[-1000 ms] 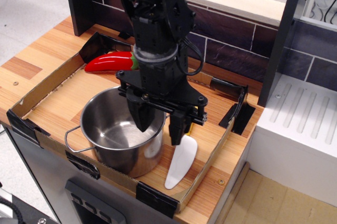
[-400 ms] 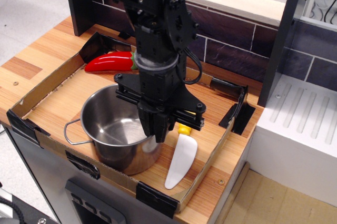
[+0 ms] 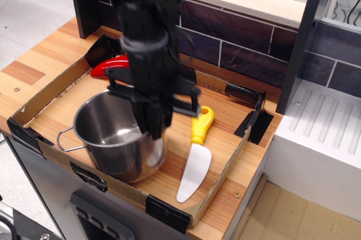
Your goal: Topple metal pot
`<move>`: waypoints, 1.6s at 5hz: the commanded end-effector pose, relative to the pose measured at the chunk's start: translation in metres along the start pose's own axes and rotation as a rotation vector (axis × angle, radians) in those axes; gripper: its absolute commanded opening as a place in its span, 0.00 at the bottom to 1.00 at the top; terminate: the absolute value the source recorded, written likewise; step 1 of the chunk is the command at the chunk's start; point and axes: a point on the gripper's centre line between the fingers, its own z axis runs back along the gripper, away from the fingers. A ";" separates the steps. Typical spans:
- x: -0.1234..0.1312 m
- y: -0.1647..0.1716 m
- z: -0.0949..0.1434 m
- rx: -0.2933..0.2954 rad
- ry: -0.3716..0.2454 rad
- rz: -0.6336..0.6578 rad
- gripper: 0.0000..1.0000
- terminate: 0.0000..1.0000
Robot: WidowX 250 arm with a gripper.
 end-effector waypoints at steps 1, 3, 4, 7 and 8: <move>0.016 0.021 0.042 -0.253 0.179 0.085 0.00 0.00; 0.032 0.035 0.047 -0.404 0.371 0.120 0.00 0.00; 0.039 0.046 0.039 -0.408 0.403 0.147 0.00 0.00; 0.056 0.068 0.026 -0.264 0.253 0.209 1.00 0.00; 0.062 0.080 0.037 -0.146 0.086 0.234 1.00 0.00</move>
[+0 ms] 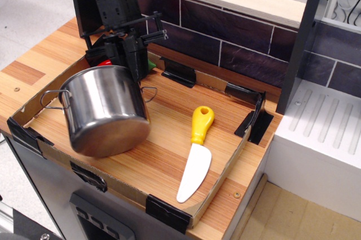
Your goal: Topple metal pot
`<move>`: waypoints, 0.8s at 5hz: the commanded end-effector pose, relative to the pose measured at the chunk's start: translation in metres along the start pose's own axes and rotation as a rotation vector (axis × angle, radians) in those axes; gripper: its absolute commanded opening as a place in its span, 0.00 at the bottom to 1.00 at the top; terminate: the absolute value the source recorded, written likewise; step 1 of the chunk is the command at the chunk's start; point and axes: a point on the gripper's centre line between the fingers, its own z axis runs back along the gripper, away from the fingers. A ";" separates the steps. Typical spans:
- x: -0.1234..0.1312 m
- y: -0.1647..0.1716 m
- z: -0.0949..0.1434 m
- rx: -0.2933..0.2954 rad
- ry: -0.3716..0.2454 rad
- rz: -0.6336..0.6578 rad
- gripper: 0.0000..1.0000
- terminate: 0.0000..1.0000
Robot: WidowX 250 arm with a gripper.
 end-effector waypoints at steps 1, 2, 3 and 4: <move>0.002 0.016 0.049 0.168 -0.405 0.013 1.00 0.00; -0.001 0.016 0.061 0.226 -0.530 0.025 1.00 0.00; -0.013 0.007 0.081 0.296 -0.608 0.044 1.00 0.00; -0.031 0.002 0.112 0.222 -0.597 0.080 1.00 0.00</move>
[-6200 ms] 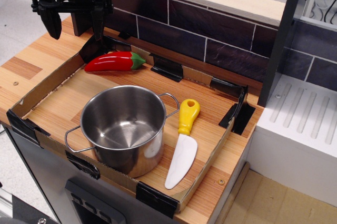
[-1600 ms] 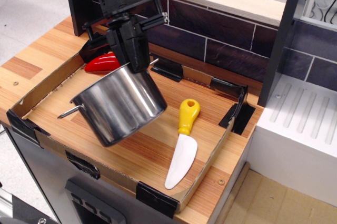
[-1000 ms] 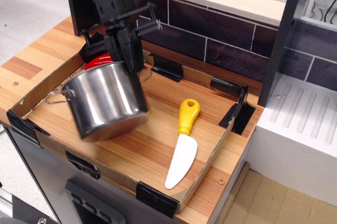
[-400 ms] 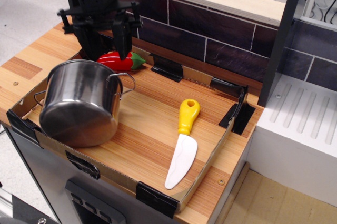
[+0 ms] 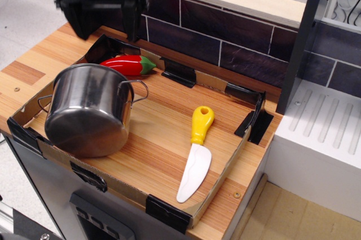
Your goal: Topple metal pot
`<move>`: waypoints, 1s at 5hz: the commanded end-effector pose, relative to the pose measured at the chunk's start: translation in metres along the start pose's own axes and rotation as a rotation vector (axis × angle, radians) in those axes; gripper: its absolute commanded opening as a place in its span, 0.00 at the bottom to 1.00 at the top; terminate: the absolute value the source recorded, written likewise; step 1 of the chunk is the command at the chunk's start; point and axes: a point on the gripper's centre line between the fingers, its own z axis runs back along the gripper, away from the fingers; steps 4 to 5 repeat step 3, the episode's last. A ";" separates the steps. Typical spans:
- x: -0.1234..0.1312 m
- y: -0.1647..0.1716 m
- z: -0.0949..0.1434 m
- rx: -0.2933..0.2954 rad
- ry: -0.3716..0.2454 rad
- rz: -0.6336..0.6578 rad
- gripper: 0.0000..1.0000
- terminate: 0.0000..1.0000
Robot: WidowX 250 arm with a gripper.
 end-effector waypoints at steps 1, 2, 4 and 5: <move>0.006 0.014 0.053 -0.056 -0.040 0.045 1.00 0.00; 0.006 0.014 0.053 -0.056 -0.040 0.045 1.00 0.00; 0.006 0.014 0.053 -0.056 -0.040 0.045 1.00 1.00; 0.006 0.014 0.053 -0.056 -0.040 0.045 1.00 1.00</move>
